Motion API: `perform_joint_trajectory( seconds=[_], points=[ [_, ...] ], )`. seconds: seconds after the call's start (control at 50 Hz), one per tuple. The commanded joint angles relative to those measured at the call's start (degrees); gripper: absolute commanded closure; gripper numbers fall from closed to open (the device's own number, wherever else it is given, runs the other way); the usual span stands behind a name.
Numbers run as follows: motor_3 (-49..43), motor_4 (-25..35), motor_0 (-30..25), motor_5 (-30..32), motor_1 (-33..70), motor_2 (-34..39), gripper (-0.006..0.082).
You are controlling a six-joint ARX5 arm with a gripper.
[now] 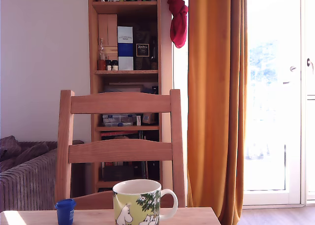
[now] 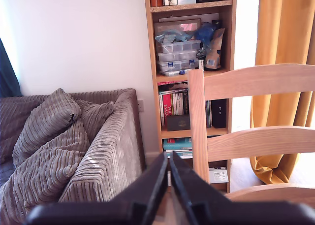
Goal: Pick the blue coffee capsule and place it inside the green coffee cup
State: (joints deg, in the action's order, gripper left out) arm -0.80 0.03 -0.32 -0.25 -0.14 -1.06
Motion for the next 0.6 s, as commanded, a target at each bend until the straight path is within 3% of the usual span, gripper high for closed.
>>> perform_joint_trajectory(
  seconds=[0.0, 0.22, 0.42, 0.58],
  points=[
    [-3.63, 7.02, 0.94, -4.24, -0.59, 2.10, 0.0780],
    [-4.17, 8.04, 0.92, -4.70, -0.59, 2.12, 0.0780],
    [4.26, 9.38, 0.90, -15.58, -0.59, 2.10, 0.0780],
    [9.81, 15.54, 0.90, -21.84, -0.42, 1.25, 0.0780]
  ],
)
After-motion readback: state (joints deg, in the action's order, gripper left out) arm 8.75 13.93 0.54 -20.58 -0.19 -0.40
